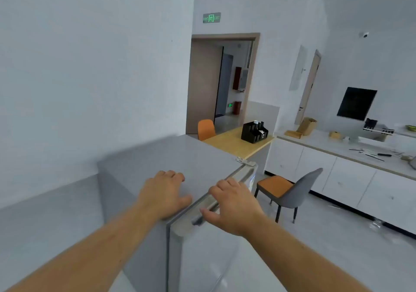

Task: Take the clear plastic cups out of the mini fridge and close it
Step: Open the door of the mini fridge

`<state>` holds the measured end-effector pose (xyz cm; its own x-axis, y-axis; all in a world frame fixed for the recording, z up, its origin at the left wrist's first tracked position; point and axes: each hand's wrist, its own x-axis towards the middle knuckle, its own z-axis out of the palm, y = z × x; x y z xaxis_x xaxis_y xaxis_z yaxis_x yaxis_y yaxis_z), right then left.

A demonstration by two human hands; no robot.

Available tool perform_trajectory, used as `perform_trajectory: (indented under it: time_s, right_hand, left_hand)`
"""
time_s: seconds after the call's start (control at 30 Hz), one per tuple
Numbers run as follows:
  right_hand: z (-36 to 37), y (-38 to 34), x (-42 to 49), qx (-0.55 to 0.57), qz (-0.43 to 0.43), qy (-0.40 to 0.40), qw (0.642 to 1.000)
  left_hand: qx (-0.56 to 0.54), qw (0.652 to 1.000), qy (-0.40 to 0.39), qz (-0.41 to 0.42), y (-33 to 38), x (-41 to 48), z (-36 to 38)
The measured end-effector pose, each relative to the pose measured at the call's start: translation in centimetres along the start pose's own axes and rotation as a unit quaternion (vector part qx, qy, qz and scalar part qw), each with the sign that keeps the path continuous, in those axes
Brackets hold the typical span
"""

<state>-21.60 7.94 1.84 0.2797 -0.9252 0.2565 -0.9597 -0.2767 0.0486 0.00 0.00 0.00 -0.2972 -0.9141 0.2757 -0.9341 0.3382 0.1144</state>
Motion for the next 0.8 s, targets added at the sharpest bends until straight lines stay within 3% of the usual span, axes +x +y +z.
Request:
perform_trajectory:
  time_s: [0.17,0.43,0.57,0.8]
  right_hand:
    - [2.5,-1.3,0.1,0.03,-0.01,0.007,0.999]
    - [5.9,-1.9,-0.7,0.094,0.006,0.116,0.989]
    - [6.9,-1.5,-1.2,0.111,-0.033,0.158,0.981]
    - [7.1,-1.4,-1.2,0.104,-0.062,0.127,0.984]
  left_hand:
    - [-0.038,0.999,-0.004,0.003,-0.2,0.1,2.0]
    - [-0.058,0.998,-0.027,0.004,1.2,2.1,2.9]
    - [-0.054,0.998,-0.035,0.0,1.5,3.1,3.2]
    - [-0.072,0.997,-0.038,-0.002,1.4,3.4,3.6]
